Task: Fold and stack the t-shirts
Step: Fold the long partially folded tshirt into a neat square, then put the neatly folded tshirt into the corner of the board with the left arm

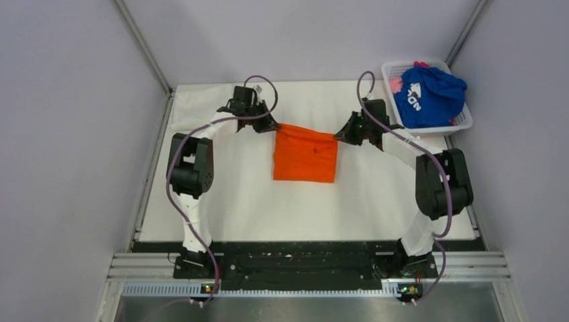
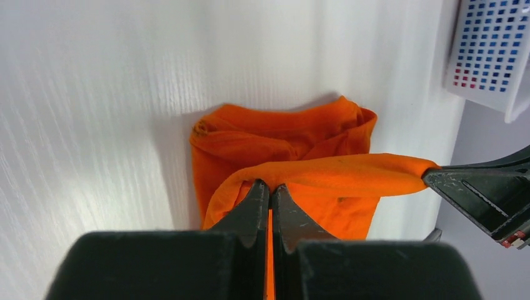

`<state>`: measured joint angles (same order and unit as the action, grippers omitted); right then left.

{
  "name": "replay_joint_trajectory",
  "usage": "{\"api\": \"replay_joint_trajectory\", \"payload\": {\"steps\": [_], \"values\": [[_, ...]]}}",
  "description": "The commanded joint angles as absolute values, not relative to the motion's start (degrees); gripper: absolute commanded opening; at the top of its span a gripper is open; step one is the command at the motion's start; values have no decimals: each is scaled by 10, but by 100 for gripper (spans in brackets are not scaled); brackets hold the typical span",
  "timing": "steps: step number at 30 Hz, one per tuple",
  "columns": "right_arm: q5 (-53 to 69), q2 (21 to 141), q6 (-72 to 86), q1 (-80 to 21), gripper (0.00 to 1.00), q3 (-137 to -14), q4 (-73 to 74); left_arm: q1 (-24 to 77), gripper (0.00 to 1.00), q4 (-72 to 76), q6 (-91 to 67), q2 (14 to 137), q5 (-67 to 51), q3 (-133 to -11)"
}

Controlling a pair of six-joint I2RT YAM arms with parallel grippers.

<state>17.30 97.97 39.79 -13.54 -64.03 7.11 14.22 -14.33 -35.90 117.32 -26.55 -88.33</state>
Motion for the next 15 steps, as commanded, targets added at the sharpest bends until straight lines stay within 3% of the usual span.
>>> {"api": "replay_joint_trajectory", "payload": {"steps": [1, 3, 5, 6, 8, 9, 11, 15], "values": [[166, 1036, 369, -119, 0, -706, 42, 128, 0, -155, -346, 1205, -215, -942], [150, 1068, 361, -113, 10, -737, 44, 125, 0, -163, -350, 1219, -205, -961], [149, 1098, 352, -107, 35, -783, 60, 122, 21, -174, -353, 1228, -202, -980], [147, 1110, 344, -107, 46, -801, 71, 122, 38, -179, -352, 1227, -201, -986], [143, 1113, 332, -106, 84, -817, 94, 121, 73, -183, -350, 1216, -197, -982], [139, 1104, 329, -107, 93, -812, 95, 122, 87, -184, -348, 1206, -196, -974], [123, 1076, 330, -106, 99, -784, 90, 122, 98, -181, -341, 1181, -191, -943], [104, 1006, 333, -106, 99, -706, 73, 124, 99, -180, -334, 1150, -205, -878]]}}
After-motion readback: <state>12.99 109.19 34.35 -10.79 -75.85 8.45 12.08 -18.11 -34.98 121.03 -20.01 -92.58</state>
